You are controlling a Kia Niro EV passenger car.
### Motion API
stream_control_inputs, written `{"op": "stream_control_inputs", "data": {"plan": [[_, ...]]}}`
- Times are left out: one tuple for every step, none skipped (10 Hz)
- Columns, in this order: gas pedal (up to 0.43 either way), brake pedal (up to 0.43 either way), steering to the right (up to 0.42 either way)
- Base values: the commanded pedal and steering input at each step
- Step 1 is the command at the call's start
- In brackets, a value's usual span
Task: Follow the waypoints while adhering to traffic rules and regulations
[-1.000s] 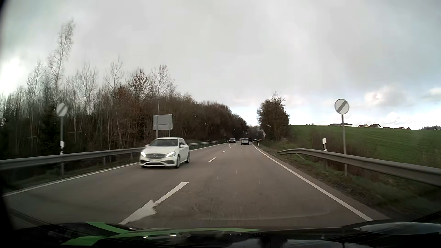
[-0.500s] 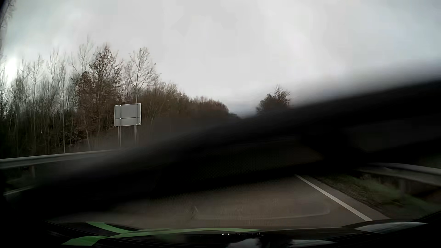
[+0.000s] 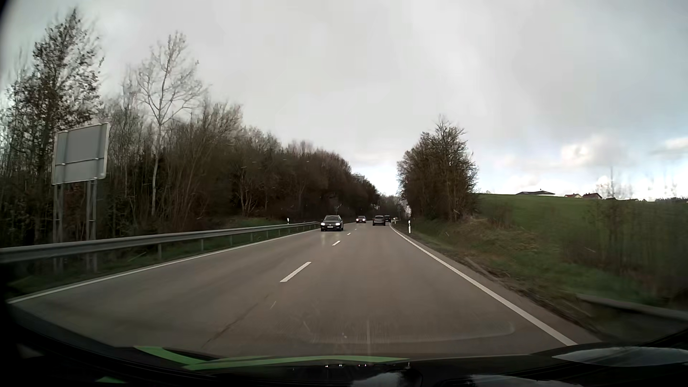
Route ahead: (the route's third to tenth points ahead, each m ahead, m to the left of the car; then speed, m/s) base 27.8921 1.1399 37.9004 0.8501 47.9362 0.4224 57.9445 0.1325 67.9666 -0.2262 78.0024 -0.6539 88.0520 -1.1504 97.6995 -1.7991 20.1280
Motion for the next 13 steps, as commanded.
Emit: {"op": "stream_control_inputs", "data": {"plan": [[0.197,0.0,0.002],[0.197,0.0,0.002],[0.197,0.0,0.002],[0.197,0.0,0.002],[0.197,0.0,0.002],[0.197,0.0,0.002],[0.197,0.0,0.002],[0.197,0.0,0.002],[0.197,0.0,0.002],[0.197,0.0,0.002],[0.197,0.0,0.002],[0.197,0.0,0.002],[0.197,0.0,0.002]]}}
